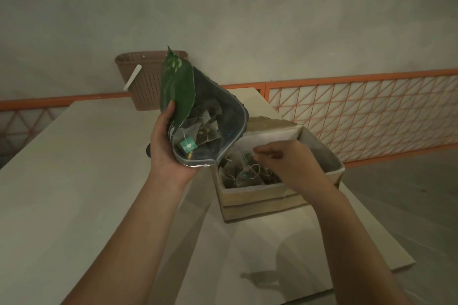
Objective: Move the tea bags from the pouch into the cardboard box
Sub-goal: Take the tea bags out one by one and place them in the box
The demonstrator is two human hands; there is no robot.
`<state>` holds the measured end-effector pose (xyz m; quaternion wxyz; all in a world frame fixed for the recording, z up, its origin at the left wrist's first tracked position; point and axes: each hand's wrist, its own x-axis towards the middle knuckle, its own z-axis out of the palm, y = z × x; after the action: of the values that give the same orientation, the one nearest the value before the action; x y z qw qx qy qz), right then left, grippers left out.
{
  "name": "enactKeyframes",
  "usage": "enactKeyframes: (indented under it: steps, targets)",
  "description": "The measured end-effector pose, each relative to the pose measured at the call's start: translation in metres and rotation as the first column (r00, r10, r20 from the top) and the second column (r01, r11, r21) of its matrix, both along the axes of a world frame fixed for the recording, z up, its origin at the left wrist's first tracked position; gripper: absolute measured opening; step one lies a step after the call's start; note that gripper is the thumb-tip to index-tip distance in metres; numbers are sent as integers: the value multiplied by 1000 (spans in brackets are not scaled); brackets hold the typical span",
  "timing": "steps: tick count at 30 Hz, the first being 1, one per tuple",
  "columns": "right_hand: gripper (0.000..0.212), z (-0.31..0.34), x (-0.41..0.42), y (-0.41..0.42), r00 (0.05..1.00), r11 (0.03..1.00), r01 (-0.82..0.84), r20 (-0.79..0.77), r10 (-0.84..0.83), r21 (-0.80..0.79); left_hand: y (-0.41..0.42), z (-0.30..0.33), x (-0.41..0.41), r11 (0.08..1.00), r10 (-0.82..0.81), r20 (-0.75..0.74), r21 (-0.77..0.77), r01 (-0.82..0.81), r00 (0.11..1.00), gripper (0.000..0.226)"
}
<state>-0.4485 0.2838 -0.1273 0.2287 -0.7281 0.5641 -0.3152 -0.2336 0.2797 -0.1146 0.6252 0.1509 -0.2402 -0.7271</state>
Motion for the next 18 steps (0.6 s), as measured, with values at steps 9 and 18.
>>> enactKeyframes:
  steps: [9,18]
  targets:
    - [10,29,47,38,932,931,74,357,63,-357,1,2,0,1000,12,-40,-10,-13,999,59]
    - [43,21,105,39,992,839,28,-88,-90,-544,6,-1,-3,994,109,-5,-14,-109,994,53]
